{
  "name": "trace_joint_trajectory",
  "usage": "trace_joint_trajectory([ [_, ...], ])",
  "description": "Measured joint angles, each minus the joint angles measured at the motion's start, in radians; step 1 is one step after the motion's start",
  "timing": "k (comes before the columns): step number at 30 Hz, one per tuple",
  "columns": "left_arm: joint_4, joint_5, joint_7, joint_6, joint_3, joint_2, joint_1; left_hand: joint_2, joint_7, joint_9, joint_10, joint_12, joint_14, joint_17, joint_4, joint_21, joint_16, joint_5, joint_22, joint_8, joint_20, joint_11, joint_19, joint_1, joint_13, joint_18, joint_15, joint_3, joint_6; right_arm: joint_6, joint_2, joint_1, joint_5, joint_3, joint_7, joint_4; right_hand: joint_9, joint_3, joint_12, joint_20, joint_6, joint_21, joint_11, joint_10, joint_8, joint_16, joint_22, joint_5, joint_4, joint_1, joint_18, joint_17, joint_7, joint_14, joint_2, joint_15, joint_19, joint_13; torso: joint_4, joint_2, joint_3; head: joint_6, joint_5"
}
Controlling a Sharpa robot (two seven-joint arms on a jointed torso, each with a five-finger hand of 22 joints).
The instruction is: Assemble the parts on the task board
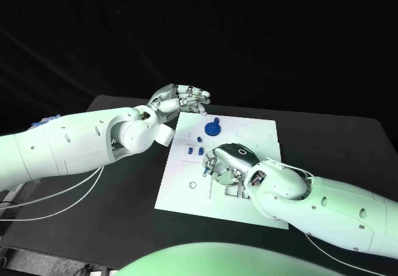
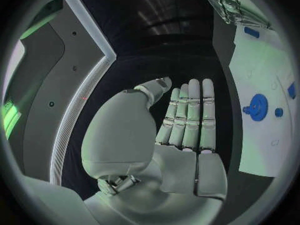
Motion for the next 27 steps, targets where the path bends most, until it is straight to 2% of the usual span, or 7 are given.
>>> trace_joint_trajectory([
  [27, 0.0, 0.0, -0.002, 0.0, 0.0, 0.0, 0.0, 0.0, 0.0, 0.0, -0.003, 0.0, 0.0, 0.0, 0.0, 0.0, 0.0, 0.0, 0.0, 0.0, 0.0, 0.003, 0.0, 0.0, 0.0, 0.0, 0.0, 0.0, 0.0, 0.019, 0.014, -0.006, -0.003, -0.002, 0.009, -0.025, 0.0, 0.0, 0.0, 0.0, -0.002, 0.0, 0.0, 0.0, -0.005, 0.0, 0.0, 0.0, 0.0, -0.008, 0.0, 0.0, -0.001, 0.0, 0.0, 0.0, 0.0, 0.0, -0.0012, 0.0, 0.0, -0.008, 0.013],
])
